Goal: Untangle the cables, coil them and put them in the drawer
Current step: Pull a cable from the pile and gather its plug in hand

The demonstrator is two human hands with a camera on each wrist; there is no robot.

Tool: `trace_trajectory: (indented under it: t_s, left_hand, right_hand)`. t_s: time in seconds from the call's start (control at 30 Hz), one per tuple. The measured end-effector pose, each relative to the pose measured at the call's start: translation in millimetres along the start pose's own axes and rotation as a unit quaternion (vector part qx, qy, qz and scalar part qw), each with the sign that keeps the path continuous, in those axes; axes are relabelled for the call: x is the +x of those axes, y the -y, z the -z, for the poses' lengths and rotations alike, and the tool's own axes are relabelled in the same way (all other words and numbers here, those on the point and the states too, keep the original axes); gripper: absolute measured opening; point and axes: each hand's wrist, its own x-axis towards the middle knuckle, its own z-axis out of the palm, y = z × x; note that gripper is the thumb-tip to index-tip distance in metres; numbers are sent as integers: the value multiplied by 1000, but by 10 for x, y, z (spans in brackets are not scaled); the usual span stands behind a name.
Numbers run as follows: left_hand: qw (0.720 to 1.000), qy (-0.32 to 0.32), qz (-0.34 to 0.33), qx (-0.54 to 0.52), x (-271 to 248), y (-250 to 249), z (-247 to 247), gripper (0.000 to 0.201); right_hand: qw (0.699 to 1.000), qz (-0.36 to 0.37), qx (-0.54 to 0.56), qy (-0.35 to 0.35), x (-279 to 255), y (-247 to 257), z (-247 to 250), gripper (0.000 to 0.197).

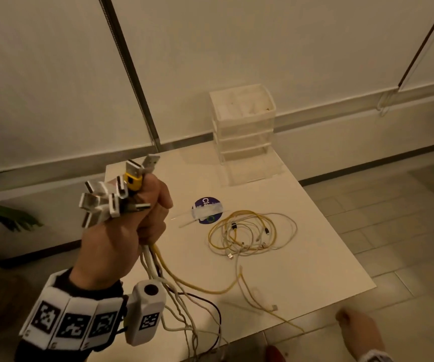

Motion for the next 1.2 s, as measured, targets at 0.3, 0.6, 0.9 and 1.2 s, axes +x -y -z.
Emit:
trace_trajectory:
  t_s: [0.3, 0.6, 0.9, 1.2]
  left_hand:
    - [1000, 2, 9, -24, -91, 79, -145, 50]
    - [997, -55, -46, -19, -253, -98, -177, 45]
    - [993, -114, -8, 4, -150, 138, -263, 20]
    - [994, -110, 20, 20, 194, 303, -433, 23]
  right_hand:
    - [923, 345, -100, 139, 150, 1207, -137, 32]
    - [878, 367, -235, 201, 101, 1268, -309, 21]
    - [903, 359, 105, 211, 72, 1817, 547, 9]
    - [787, 319, 457, 266, -114, 2804, 1726, 14]
